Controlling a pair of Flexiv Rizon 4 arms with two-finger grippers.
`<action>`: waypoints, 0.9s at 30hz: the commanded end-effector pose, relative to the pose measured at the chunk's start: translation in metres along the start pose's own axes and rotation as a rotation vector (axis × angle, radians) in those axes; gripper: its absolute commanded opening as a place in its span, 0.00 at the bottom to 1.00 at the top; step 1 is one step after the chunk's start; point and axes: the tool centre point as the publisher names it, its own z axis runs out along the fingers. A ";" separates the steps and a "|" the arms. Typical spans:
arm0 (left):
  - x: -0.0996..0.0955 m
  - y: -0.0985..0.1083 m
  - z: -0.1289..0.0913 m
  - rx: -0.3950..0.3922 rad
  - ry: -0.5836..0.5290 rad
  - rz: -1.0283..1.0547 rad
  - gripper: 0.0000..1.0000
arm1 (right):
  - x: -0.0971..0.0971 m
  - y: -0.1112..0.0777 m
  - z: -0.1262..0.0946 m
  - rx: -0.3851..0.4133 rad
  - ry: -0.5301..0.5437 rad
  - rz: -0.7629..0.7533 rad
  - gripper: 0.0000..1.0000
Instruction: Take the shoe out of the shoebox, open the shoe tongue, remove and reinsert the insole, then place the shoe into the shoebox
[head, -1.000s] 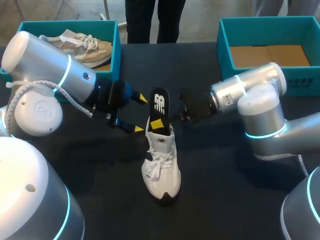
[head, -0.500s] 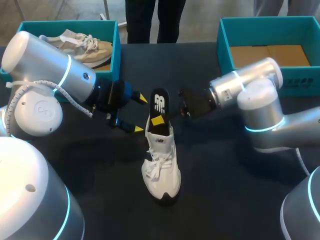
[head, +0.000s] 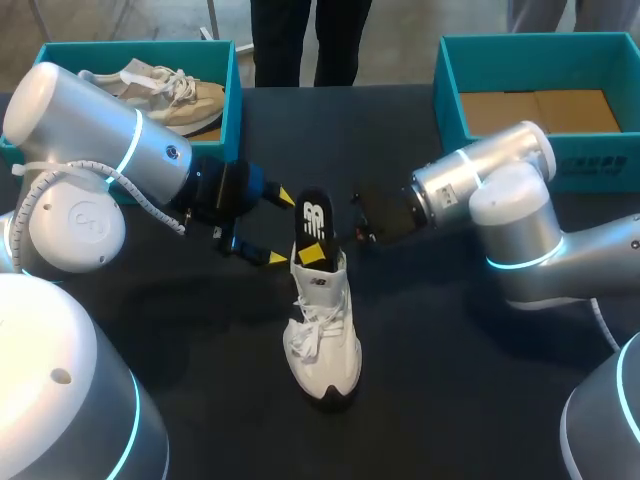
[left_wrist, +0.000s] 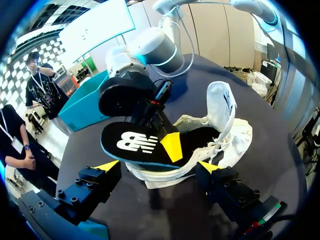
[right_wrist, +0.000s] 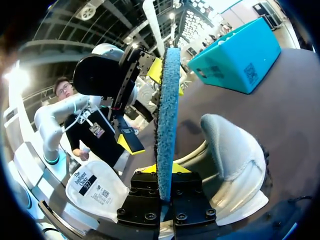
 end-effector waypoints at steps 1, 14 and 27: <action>0.000 -0.001 0.000 -0.005 0.000 0.000 1.00 | 0.002 -0.004 0.006 -0.007 -0.006 0.006 0.00; 0.000 -0.001 0.000 -0.005 0.000 0.000 1.00 | 0.014 0.020 -0.012 0.004 -0.095 -0.069 0.45; 0.000 -0.001 0.000 -0.005 0.000 0.000 1.00 | 0.009 0.020 -0.030 -0.028 -0.159 -0.074 0.47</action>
